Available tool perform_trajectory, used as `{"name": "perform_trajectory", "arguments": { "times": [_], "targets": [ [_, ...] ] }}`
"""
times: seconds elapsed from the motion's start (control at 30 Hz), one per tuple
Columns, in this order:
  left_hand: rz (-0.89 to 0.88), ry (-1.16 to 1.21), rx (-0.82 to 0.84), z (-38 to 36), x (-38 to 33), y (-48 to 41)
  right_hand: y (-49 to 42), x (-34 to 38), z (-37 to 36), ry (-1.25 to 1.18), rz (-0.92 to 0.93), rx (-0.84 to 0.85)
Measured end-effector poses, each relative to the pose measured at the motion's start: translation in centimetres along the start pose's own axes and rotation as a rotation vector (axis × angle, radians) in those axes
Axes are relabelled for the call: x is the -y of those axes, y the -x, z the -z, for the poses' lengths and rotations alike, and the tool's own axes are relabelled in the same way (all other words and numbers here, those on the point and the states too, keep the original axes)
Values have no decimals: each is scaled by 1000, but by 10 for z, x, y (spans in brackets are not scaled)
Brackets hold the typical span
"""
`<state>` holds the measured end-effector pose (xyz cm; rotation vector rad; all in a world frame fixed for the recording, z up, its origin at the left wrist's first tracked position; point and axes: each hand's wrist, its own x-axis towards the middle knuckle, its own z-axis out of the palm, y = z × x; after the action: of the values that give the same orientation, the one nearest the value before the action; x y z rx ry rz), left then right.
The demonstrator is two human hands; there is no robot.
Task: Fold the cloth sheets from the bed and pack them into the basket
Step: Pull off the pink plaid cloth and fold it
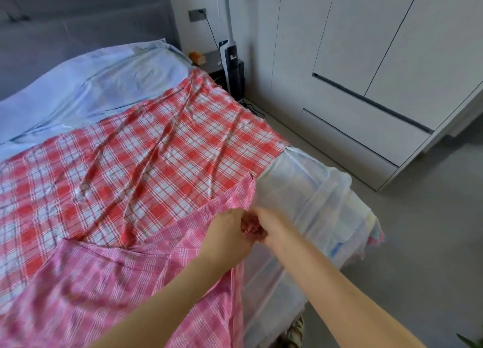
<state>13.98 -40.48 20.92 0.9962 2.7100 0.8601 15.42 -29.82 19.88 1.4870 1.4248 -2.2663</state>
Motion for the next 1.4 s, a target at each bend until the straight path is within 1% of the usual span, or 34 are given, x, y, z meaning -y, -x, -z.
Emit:
{"name": "perform_trajectory", "arguments": {
  "times": [0.23, 0.47, 0.5, 0.57, 0.63, 0.7, 0.77, 0.83, 0.9, 0.97, 1.03, 1.07, 1.13, 1.2, 1.27, 1.4],
  "targets": [
    [-4, -9, -80, -2, 8, -1, 3, 6, -2, 15, 0, 29],
    [-61, 8, -76, 2, 11, 0, 12, 9, 9, -57, -17, 95],
    [-47, 33, -70, 3, 12, -1, 13, 8, 9, -67, -23, 104],
    [84, 185, -47, 8, 12, -2, 14, 6, 10, -70, -30, 123],
    [254, 408, 15, 12, 13, -2, 16, 3, 11, -67, -19, 150],
    [361, 615, 80, 16, 14, -1, 17, 1, 12, -52, 5, 178],
    [429, 785, 116, 18, 14, 0, 20, 0, 12, -52, 16, 205],
    [480, 903, 138, 20, 14, 0, 22, 0, 12, -81, 13, 233],
    [513, 985, 161, 22, 14, 0, 23, 0, 11, -98, 21, 254],
    [534, 1018, 170, 25, 14, 2, 24, 0, 10, -63, 48, 275],
    [560, 1034, 149, 31, 15, 1, 25, 1, 12, -46, 86, 285],
    [581, 1040, 110, 36, 19, 0, 25, 2, 14, -47, 107, 280],
    [632, 1058, -10, 47, 30, -6, 26, 7, 24, -39, 157, 244],
    [638, 1046, -104, 62, 40, -11, 29, 13, 34, -34, 203, 221],
    [587, 931, -122, 70, 42, -15, 35, 18, 39, -12, 229, 221],
    [436, 547, -122, 61, 15, -11, 50, 17, 22, 75, 207, 287]
  ]
}}
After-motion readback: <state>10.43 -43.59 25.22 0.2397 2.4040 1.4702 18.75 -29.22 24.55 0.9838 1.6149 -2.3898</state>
